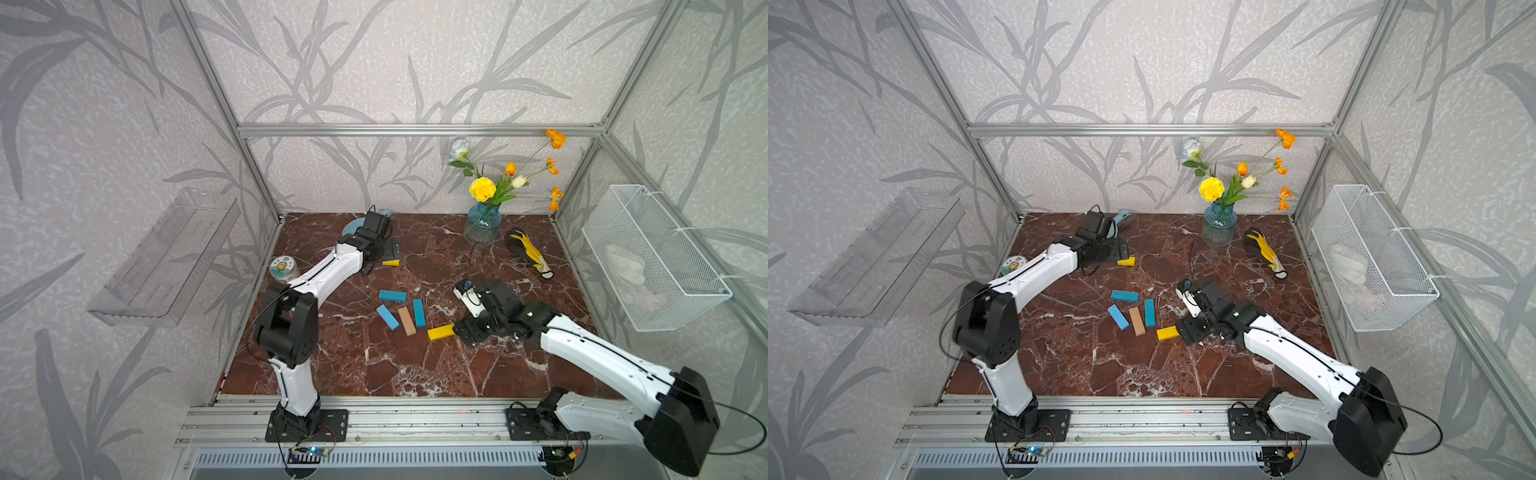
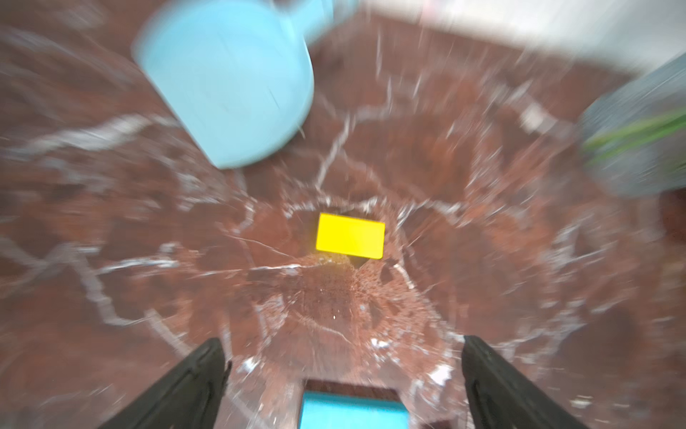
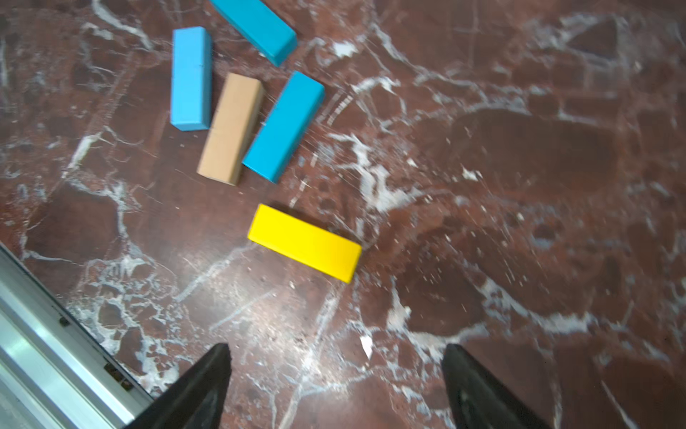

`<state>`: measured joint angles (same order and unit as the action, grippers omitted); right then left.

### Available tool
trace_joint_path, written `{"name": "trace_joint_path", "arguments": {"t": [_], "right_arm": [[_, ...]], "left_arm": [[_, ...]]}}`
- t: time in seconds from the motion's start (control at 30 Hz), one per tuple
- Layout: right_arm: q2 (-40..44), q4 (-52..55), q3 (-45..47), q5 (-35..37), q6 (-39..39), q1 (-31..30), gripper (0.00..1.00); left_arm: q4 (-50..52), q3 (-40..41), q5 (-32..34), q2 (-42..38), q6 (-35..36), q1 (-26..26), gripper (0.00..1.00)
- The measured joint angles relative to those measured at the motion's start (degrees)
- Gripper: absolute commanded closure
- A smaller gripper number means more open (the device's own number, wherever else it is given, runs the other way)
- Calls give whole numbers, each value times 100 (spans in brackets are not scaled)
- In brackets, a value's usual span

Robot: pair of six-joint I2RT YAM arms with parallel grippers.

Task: Assemble a giraffe with building blocks
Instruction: Move the building block to the center of the board, then pick up the building block from the center of the board.

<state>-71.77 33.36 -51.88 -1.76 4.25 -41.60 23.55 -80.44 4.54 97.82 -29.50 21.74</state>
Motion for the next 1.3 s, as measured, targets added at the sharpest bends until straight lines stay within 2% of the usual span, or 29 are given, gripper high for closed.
{"name": "trace_joint_path", "arguments": {"t": [0.1,0.2,0.4,0.57,0.67,0.87,1.0,1.3], "right_arm": [[-1014,24,-966,-90,-254,-389,14],[-2059,214,-1978,-240,-476,-623,16],[-3910,708,-3801,-529,-820,-748,16],[-5099,1241,-5128,-636,-975,-754,16],[-5646,1515,-5803,-627,-992,-754,16],[-6940,2400,-7847,-426,-1038,-758,28],[-7593,3008,-8961,-144,-1060,-758,28],[-7755,3593,-9195,468,-1248,-717,28]], "left_arm": [[-599,748,-205,-988,-496,-354,3],[-918,1593,-234,-1473,-938,-671,4],[-719,3049,267,-2435,-1364,-616,4],[-662,3307,890,-3641,-1541,-608,3],[-671,3355,1235,-4061,-1707,-608,3],[-654,3716,1401,-4225,-1860,-603,4],[-616,3733,1381,-4168,-1862,-599,4],[-649,3751,1333,-4175,-1775,-597,4]]}}
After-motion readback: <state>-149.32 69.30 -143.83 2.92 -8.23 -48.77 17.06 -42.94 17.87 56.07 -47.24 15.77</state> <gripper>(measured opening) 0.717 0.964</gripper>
